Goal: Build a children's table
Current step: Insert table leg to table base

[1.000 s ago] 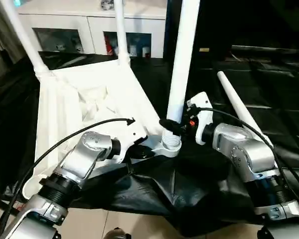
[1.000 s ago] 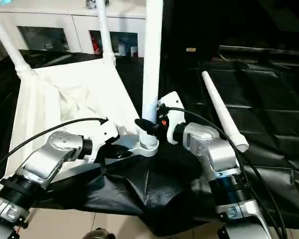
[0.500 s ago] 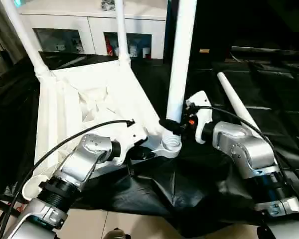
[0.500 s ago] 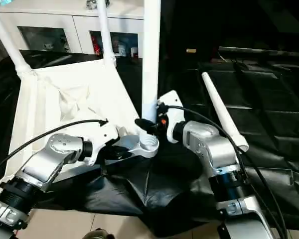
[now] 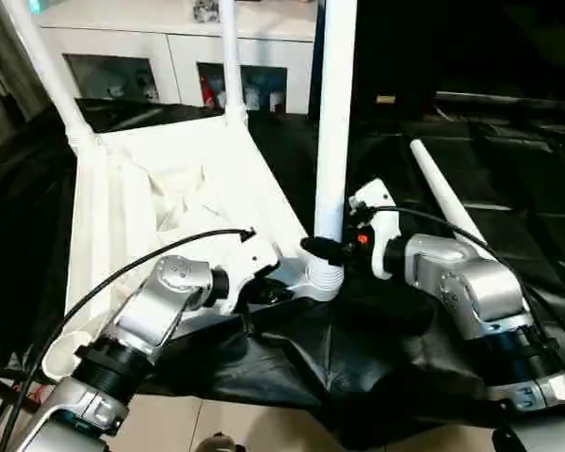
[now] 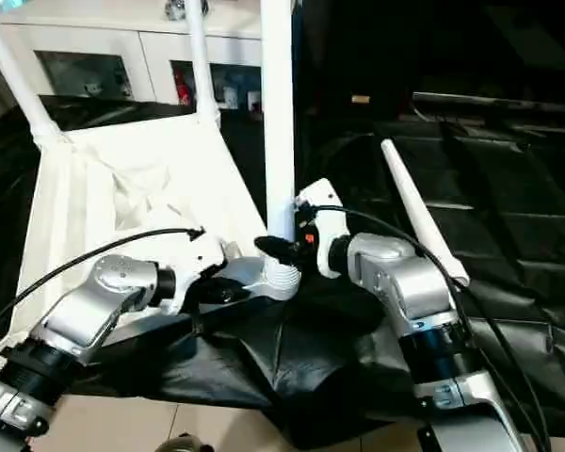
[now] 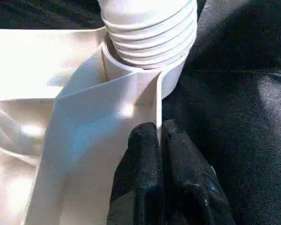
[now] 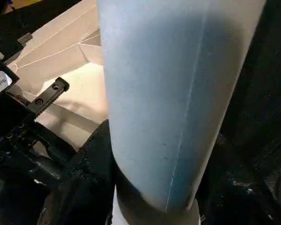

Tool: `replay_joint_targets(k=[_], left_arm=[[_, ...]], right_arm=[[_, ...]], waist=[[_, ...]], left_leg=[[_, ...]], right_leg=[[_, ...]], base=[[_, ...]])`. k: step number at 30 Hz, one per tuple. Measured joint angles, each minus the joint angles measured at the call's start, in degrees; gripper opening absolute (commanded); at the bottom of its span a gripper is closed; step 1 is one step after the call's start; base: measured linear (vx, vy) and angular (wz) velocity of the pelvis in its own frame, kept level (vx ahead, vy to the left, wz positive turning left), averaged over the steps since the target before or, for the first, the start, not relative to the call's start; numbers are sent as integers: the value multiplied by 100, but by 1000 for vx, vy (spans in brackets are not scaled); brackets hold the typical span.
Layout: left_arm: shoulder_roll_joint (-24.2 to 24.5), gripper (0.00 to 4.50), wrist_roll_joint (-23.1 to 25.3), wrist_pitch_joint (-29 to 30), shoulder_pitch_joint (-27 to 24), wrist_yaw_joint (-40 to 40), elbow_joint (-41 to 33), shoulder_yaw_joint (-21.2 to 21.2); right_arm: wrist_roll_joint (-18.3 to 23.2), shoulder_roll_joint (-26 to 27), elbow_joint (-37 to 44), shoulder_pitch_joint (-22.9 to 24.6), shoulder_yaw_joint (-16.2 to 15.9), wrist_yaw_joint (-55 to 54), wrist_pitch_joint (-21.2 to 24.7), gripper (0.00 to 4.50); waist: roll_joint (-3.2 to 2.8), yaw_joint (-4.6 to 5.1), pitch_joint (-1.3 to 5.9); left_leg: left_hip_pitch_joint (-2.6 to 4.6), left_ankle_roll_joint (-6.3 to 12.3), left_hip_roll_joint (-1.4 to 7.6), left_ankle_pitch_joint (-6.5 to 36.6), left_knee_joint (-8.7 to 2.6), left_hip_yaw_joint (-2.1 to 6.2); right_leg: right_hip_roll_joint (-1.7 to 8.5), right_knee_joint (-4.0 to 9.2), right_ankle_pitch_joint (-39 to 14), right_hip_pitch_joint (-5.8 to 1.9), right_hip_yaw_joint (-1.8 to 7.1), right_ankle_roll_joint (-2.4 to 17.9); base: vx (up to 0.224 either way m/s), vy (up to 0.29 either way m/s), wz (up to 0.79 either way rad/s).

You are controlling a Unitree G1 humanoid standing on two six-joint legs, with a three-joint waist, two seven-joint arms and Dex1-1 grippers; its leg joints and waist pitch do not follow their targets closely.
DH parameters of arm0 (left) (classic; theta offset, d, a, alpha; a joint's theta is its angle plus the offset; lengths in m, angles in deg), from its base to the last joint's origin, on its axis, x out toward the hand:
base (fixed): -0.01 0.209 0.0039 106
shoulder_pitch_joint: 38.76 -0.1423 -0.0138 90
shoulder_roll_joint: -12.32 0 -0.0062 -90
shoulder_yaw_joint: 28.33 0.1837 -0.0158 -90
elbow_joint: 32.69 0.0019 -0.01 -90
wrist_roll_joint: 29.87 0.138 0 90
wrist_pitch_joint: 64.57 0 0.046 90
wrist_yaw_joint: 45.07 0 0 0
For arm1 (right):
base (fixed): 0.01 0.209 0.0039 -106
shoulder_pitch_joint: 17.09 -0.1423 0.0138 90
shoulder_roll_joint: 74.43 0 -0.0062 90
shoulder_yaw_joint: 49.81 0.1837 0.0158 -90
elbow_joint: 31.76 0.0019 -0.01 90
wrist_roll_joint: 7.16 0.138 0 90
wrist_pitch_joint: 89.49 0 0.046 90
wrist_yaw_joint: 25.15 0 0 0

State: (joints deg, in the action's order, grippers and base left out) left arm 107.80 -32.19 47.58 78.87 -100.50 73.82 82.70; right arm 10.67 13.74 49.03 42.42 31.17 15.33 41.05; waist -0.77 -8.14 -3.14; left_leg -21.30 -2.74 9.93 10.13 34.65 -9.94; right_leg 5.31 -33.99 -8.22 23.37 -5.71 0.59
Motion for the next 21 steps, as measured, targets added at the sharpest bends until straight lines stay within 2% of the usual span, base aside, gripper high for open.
replay_joint_targets(k=[6,10,16,21], left_arm=[[-3,0,0,-1,0,-1,0,0],[-7,0,1,0,0,-2,1,1],[-18,0,7,0,1,-1,2,4],[-49,0,26,1,1,-1,2,17]], right_arm=[[-12,58,-125,24,35,-12,-183,188],[94,245,-398,164,346,-21,-520,188],[439,356,-466,461,735,-55,-743,188],[511,371,-296,811,866,-15,-1010,188]], waist=[[0,1,0],[-1,2,0],[-2,-7,1],[-3,-18,1]], left_leg=[[2,0,0,0,-1,0],[2,0,0,0,-3,0],[5,0,-1,0,-6,0],[16,0,-2,1,-14,0]], right_leg=[[0,-1,0,0,0,0],[0,2,0,-1,0,0],[0,5,-1,-4,-1,0],[0,15,-4,-18,-1,-2]], base=[[0,0,0],[0,0,0],[0,0,0],[0,0,0]])
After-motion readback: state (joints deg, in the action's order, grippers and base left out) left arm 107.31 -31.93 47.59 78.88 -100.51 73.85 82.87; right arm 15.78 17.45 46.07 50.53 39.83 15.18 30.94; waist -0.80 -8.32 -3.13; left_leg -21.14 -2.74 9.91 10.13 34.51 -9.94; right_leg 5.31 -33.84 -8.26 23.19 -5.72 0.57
